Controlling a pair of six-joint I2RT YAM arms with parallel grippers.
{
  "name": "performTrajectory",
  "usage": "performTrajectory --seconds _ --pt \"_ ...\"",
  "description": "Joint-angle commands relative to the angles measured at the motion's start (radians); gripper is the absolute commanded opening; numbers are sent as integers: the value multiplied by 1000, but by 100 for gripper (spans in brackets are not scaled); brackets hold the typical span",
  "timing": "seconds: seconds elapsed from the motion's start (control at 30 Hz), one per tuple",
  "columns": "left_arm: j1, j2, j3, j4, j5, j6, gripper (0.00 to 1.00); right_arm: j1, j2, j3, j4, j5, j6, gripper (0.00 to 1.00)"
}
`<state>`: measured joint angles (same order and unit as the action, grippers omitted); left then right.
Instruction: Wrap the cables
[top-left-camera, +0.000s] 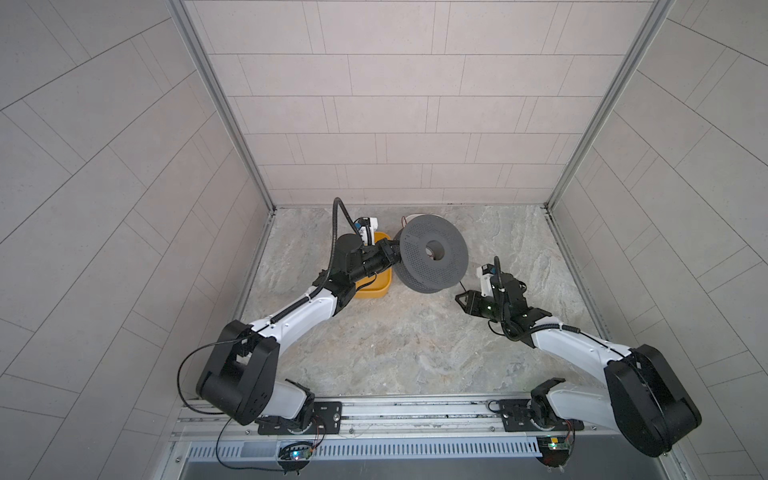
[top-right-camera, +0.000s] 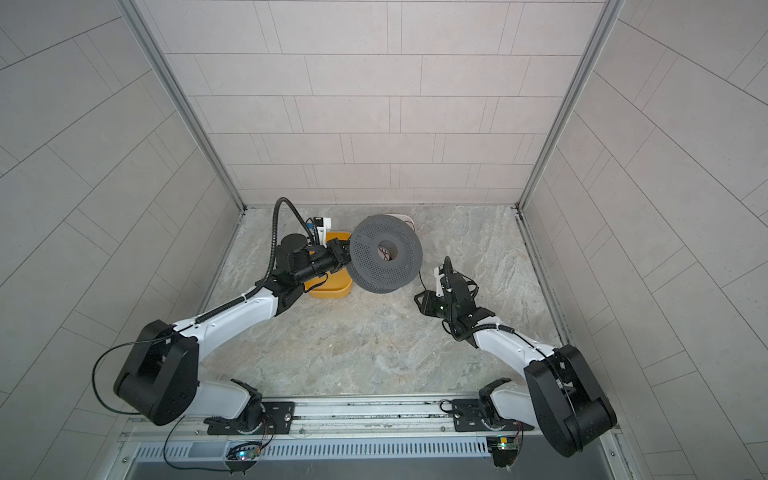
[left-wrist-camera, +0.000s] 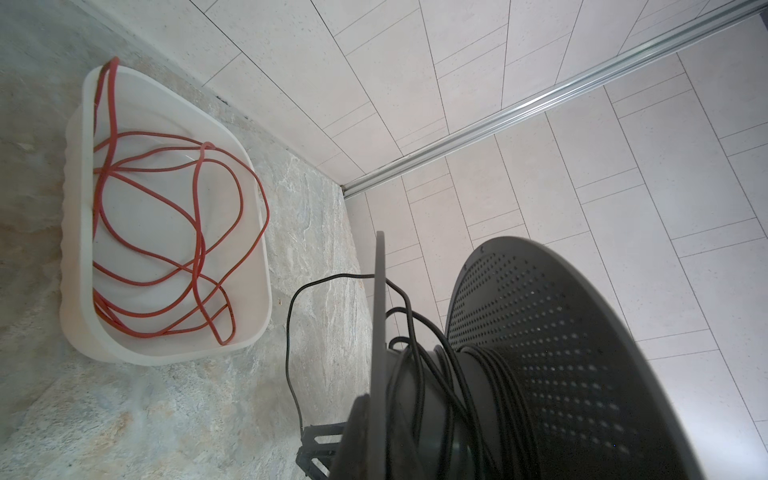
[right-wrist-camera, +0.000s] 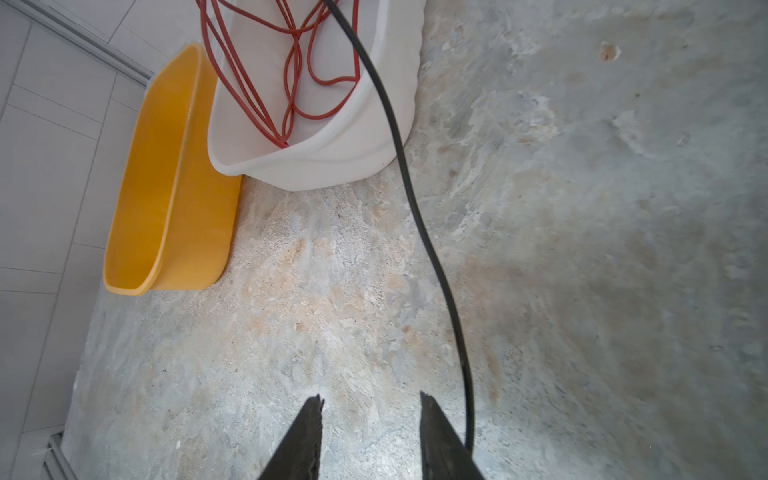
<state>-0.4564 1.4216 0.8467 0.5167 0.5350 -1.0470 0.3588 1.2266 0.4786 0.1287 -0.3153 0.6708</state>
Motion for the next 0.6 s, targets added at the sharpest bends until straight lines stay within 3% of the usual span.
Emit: performTrajectory --seconds 0.0,0.33,0.57 --pt "5 -47 23 66 20 -7 0 -3 -4 21 -58 57 -38 42" --pt "5 -78 23 16 16 30 0 0 -143 3 -90 142 -94 51" --pt "5 -78 20 17 16 29 0 0 14 53 -53 71 -87 56"
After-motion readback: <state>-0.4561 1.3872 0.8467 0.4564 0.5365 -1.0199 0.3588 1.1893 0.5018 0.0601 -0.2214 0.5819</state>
